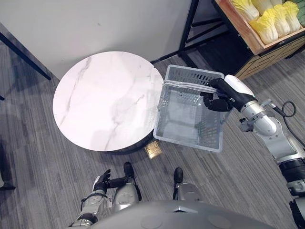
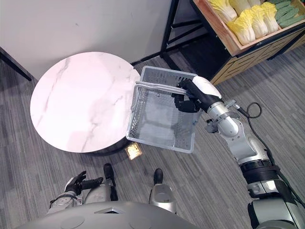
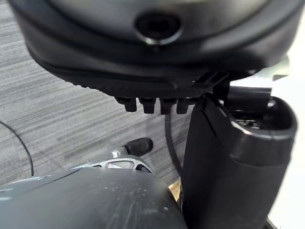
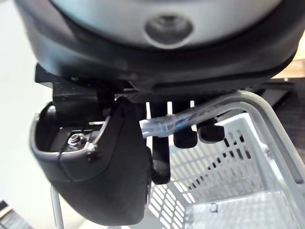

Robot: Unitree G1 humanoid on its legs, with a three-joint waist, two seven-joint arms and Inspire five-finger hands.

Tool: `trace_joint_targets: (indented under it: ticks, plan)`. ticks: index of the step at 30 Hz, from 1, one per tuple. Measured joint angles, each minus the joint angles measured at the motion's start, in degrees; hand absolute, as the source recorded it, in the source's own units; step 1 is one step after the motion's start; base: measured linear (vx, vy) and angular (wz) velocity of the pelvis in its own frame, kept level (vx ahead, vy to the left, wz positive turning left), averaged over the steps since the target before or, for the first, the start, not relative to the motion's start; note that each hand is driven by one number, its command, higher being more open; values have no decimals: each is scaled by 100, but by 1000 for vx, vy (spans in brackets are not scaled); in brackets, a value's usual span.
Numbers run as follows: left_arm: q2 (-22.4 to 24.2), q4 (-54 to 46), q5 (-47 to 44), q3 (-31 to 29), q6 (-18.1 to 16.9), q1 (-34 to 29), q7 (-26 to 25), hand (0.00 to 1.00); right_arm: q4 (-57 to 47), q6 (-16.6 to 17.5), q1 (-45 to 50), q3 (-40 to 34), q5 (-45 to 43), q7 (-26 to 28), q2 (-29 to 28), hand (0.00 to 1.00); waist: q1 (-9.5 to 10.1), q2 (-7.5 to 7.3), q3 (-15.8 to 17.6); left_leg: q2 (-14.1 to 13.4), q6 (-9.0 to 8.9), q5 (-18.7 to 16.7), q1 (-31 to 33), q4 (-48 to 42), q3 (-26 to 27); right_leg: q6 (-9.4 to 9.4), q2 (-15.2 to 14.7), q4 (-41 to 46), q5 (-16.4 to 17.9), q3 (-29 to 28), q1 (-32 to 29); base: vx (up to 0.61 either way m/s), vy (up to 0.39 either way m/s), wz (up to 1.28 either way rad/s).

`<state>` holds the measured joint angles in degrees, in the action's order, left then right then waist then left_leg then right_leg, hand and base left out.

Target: Pick vegetable in the basket

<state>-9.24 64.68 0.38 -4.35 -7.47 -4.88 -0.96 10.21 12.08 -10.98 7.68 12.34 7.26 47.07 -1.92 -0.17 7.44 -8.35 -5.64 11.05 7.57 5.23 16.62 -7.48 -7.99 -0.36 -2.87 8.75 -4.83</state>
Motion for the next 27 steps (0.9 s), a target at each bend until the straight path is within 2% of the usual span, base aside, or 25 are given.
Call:
trace_joint_targets:
  ticks: [10, 13, 17, 19, 21, 22, 23, 24, 25, 26, 27]
  plan:
    - [34, 1, 25, -101, 5, -57, 42, 100, 2, -2, 392, -528, -213, 10, -4, 0, -31, 22, -19, 8, 2, -48, -132, -1, 198, -21, -16, 42, 21, -195, -17, 0, -7, -10]
    - [23, -21, 36, -96, 3, -81, 46, 100, 2, -2, 505, -696, -213, 15, -45, 0, -43, -38, 9, 78, 28, -148, -221, -27, 330, -47, -105, 469, 189, -349, -219, 12, 25, -19]
    - [-108, -141, 41, -74, -1, -80, 42, 100, 5, -40, 565, -1081, -212, 16, -388, 0, -138, -293, 162, 200, 119, -235, -357, -76, 494, -84, -233, 781, 259, -558, -318, 10, 42, -16]
    - [-246, -233, 34, -52, -10, 12, 34, 100, -11, -39, 553, -1267, -222, 13, -632, 0, -124, -500, 288, 173, 183, -665, -181, -729, 686, -166, -317, 831, 203, -789, -376, -34, 73, -48]
    - [-323, -311, 35, -10, -38, 41, 27, 100, -190, -40, 549, -1331, -229, -14, -681, 0, -156, -581, 329, 125, 241, -1070, 121, -1482, 908, -182, -418, 732, 230, -929, -546, -119, 122, -71]
    - [-335, -421, 14, -9, -118, 40, 31, 100, -277, -42, 517, -1370, -221, -17, -674, 0, -130, -605, 361, -16, 312, -1531, 425, -2324, 1011, 99, -601, 684, 363, -622, -700, -134, 179, -92]
    - [-320, -420, 19, 12, -122, 56, 39, 100, -277, -47, 512, -1376, -203, -17, -669, 0, -108, -487, 371, -111, 363, -1687, 448, -2440, 1049, 630, -632, 618, 501, -238, -665, -93, 204, -130]
    - [-271, -380, 49, 59, -109, 120, 44, 100, -280, -59, 507, -1334, -197, -18, -673, 0, -88, -227, 364, -343, 532, -1764, 383, -2392, 1282, 1444, -698, 660, 940, 608, -588, -16, 172, -104]
    - [-247, -363, 94, 80, -118, 124, 43, 100, -283, -59, 482, -1272, -198, -21, -673, 0, -84, -219, 364, -448, 616, -1776, 372, -2409, 1476, 1303, -782, 935, 837, 941, -707, -19, 198, -128]
    - [-291, -364, 146, 41, -126, 127, 16, 100, -281, -59, 425, -1142, -198, -21, -671, 0, -64, -230, 370, -590, 680, -1853, 387, -2487, 1756, 1260, -904, 1716, 785, 1497, -900, -45, 224, -127]
    - [-322, -347, 152, 3, -103, 128, 12, 100, -236, -59, 376, -1049, -196, -21, -668, 0, -4, -243, 363, -695, 681, -1865, 349, -2446, 2020, 1251, -894, 2068, 789, 1962, -844, -21, 178, -129]
